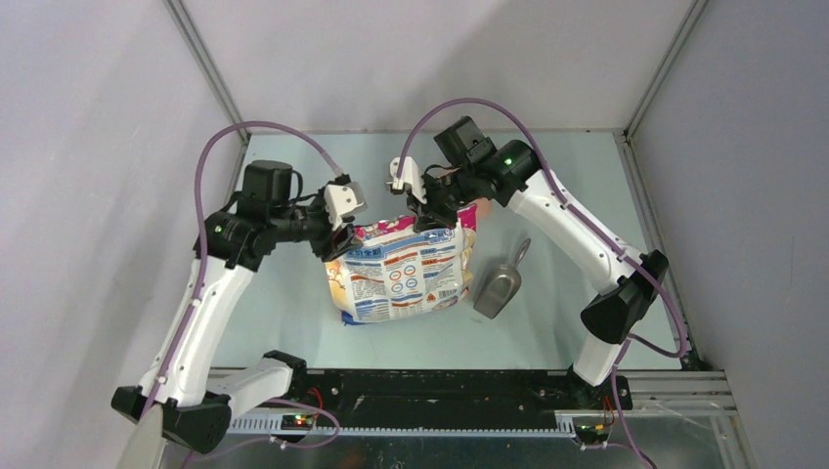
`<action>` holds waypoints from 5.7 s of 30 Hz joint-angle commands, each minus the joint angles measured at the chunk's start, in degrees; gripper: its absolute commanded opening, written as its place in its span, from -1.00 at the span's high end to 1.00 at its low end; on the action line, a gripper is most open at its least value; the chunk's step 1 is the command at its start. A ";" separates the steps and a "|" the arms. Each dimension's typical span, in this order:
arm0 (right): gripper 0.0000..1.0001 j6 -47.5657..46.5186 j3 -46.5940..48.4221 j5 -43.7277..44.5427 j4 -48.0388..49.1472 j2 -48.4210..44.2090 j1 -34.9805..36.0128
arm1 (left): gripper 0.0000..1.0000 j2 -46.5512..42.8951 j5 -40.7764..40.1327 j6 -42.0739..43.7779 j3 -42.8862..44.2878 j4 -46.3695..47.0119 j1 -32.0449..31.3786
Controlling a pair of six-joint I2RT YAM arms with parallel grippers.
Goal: Serve the pet food
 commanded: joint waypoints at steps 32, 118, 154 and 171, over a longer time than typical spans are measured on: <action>0.17 5.16 7.54 -11.53 4.66 4.95 1.94 | 1.00 1.11 0.12 -2.59 1.98 2.69 -2.89; 1.00 -7.07 -3.67 -9.70 -4.77 -9.72 -18.99 | 1.00 16.59 -4.53 -10.60 12.02 6.02 -17.22; 1.00 -8.25 -5.15 -8.85 -5.86 -10.46 -20.92 | 0.85 0.82 -10.32 8.47 2.20 -16.53 1.37; 0.48 -10.81 -4.84 -10.48 -6.98 -10.43 -16.70 | 1.00 -0.12 -5.85 7.91 3.80 -15.39 4.22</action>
